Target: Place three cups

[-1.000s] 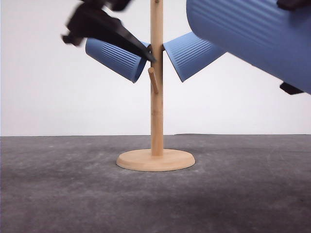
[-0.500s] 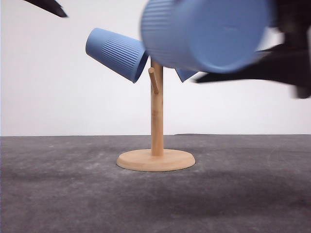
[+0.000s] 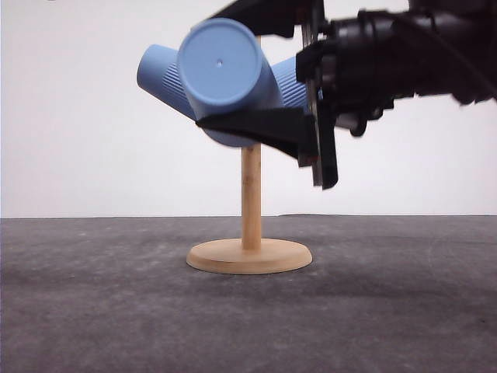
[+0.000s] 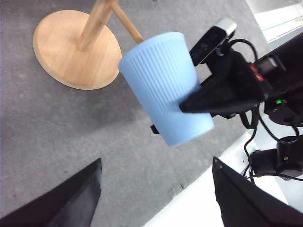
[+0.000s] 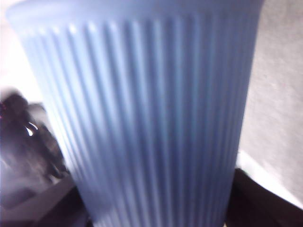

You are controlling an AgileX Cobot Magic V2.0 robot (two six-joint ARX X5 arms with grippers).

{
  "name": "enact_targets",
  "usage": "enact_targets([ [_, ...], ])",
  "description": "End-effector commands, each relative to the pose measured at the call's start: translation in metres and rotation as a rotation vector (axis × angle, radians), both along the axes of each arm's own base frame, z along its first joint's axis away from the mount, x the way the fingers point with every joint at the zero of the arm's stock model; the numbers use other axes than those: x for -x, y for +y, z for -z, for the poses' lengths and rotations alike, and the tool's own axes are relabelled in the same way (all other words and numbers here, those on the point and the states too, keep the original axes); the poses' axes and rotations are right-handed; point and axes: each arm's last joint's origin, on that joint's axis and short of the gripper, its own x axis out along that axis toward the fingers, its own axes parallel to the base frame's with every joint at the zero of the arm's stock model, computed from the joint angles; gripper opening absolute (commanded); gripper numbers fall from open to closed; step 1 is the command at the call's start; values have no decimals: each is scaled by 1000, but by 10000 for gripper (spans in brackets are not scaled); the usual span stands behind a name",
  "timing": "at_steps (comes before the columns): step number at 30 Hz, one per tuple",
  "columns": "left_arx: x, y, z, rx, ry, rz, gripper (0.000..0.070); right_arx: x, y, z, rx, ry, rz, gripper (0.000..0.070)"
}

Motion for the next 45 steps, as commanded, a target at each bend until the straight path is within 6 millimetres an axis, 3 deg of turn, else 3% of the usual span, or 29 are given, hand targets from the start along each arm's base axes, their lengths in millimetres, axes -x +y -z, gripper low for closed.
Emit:
enact_targets([
  [1, 0, 0, -6, 2, -34, 6, 440, -5, 0, 3, -13, 68, 12, 387],
  [17, -1, 2, -6, 2, -32, -5, 436, -32, -23, 1, -45, 50, 64, 387],
  [23, -1, 2, -6, 1, -31, -5, 436, -45, -17, -6, -46, 45, 31, 387],
  [39, 0, 2, -5, -3, -16, -7, 436, -62, -8, 12, -10, 111, 40, 392],
  [45, 0, 2, -5, -3, -16, -7, 436, -63, -8, 12, -10, 112, 36, 577],
])
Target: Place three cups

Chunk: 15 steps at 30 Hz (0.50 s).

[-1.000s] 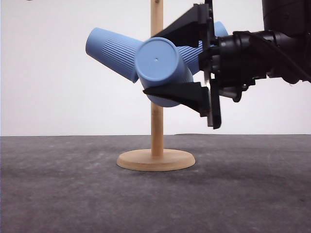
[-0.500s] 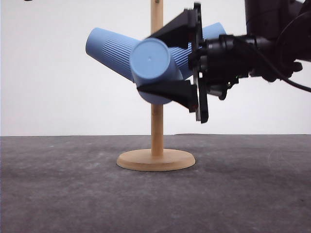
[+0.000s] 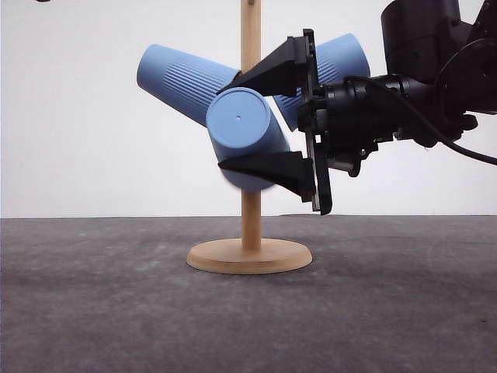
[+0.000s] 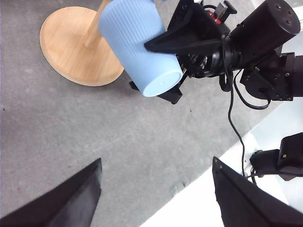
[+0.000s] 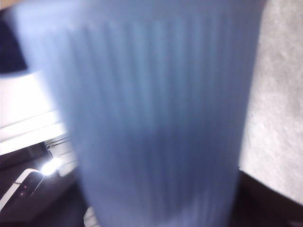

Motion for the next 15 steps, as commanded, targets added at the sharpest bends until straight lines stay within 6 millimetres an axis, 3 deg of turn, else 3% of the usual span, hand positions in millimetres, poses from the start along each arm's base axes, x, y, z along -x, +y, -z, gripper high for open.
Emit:
enact_targets([
  [1, -1, -1, -6, 4, -32, 8, 436, -1, 1, -5, -15, -18, -5, 584],
  [15, -1, -1, -6, 4, -32, 8, 436, 4, 6, -7, -25, -30, -76, 587],
])
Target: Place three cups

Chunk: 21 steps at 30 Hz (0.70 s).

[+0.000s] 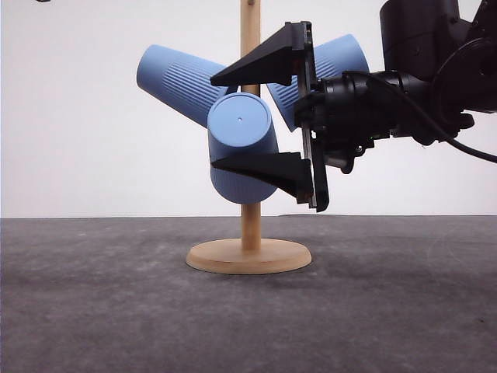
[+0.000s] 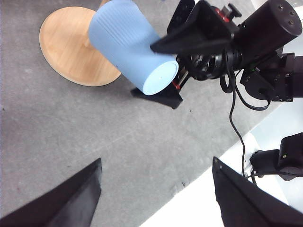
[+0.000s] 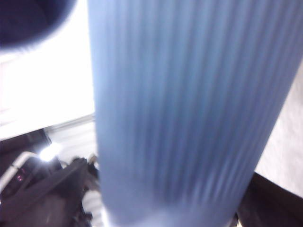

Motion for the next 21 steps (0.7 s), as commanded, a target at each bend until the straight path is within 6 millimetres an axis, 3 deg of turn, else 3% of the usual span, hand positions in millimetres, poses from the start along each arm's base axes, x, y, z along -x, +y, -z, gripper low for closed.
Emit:
enact_targets([
  [1, -1, -1, -6, 4, -32, 8, 436, 0, 2, -5, -13, -12, -12, 587],
  [9, -1, -1, -6, 3, -31, 8, 436, 19, -7, 5, -3, 5, -3, 587],
  [15, -1, -1, -6, 3, -31, 8, 436, 57, -32, 11, -15, -23, 47, 584],
  [21, -1, 1, -4, -43, -31, -39, 436, 88, -64, 15, 16, -179, 87, 562],
])
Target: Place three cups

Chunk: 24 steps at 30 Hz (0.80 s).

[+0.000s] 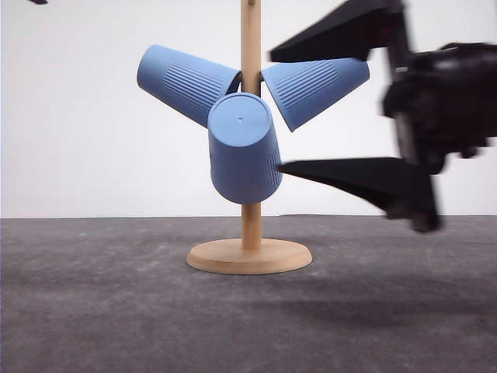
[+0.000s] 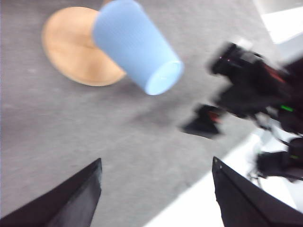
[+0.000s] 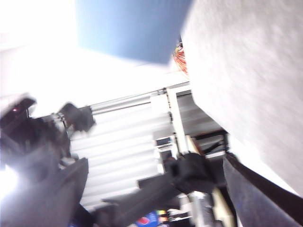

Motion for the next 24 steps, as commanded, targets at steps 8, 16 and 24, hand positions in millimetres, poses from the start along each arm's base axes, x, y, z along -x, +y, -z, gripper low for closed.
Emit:
enact_targets([
  [8, 1, 7, -6, -61, -42, -81, 435, -6, -55, 8, 211, -253, 231, 562],
  [16, 0, 12, -6, -63, -46, -112, 436, -32, -103, -9, 399, -487, 460, 551],
  [24, -2, 19, -7, -105, -71, -192, 435, -63, -132, -62, 635, -891, 575, 542],
])
